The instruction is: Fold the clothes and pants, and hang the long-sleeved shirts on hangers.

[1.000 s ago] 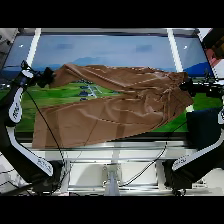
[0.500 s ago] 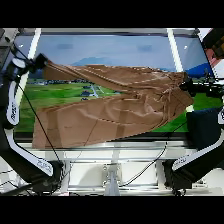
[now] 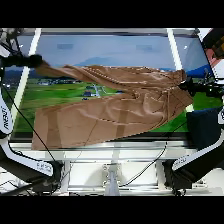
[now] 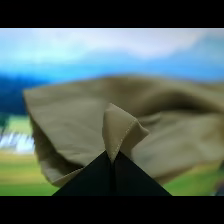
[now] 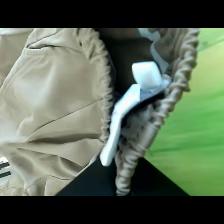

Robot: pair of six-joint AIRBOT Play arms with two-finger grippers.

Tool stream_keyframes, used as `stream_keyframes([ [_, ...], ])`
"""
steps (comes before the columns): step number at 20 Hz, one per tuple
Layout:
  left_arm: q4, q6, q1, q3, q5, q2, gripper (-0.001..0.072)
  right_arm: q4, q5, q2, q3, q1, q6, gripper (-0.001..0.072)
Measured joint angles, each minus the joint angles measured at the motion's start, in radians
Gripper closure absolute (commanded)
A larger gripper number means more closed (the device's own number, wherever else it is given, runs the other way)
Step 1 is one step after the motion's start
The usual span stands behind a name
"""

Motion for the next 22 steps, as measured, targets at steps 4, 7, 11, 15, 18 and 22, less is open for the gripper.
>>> stream_keyframes([
  [4,0.183,0.012,0.006,-0.009,-0.282,-0.031,-0.0013,0.003,0.006,0.000,0.000,0.000,0.000,0.0676],
  [7,0.235,0.010,0.008,-0.011,-0.387,-0.068,0.0001,0.004,0.008,0.001,0.000,0.000,0.000,0.0675],
  [11,0.263,-0.048,0.006,-0.010,-0.355,-0.087,0.0004,0.003,0.009,0.001,0.000,0.000,0.000,0.0675],
  [15,0.270,-0.317,0.007,-0.009,-0.156,-0.093,0.0005,0.000,0.009,0.001,0.000,0.000,0.000,0.0675],
  [18,0.273,-0.483,0.011,-0.009,-0.043,-0.107,0.0006,-0.003,0.008,0.001,0.000,0.000,0.000,0.0675],
  [22,0.275,-0.570,0.021,-0.009,0.032,-0.147,0.0006,-0.016,0.008,0.001,0.000,0.000,0.000,0.0675],
])
